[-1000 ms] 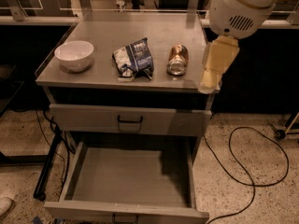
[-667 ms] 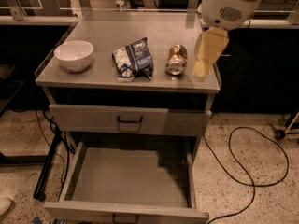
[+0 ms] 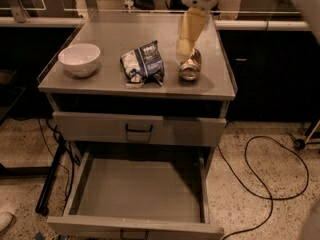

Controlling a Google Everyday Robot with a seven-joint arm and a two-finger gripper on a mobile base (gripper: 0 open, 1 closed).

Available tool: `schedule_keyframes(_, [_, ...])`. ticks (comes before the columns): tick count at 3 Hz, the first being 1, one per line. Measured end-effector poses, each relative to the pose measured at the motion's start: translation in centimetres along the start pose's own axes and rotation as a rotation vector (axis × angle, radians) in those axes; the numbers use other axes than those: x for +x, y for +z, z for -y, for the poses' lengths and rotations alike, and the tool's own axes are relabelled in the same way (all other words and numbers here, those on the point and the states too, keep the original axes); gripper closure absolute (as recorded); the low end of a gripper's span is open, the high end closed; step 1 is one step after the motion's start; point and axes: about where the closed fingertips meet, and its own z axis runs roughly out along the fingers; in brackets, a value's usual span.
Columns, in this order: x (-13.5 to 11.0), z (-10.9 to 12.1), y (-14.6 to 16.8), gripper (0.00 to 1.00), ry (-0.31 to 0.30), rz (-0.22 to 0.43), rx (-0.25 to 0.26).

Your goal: Place blue chip bag into middle drawer

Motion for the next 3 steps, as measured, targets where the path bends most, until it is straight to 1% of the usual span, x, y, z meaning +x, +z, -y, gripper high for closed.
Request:
schedule_keyframes(1, [-1.9, 1.1, 1.7, 0.0, -0.029, 0.086, -0.044])
schedule_keyframes(2, [-2.1, 1.1, 1.4, 0.0, -0.062, 0.09, -0.026])
schedule_keyframes(3, [-2.6, 0.7, 4.3, 0.0, -0.111, 0.012, -0.045])
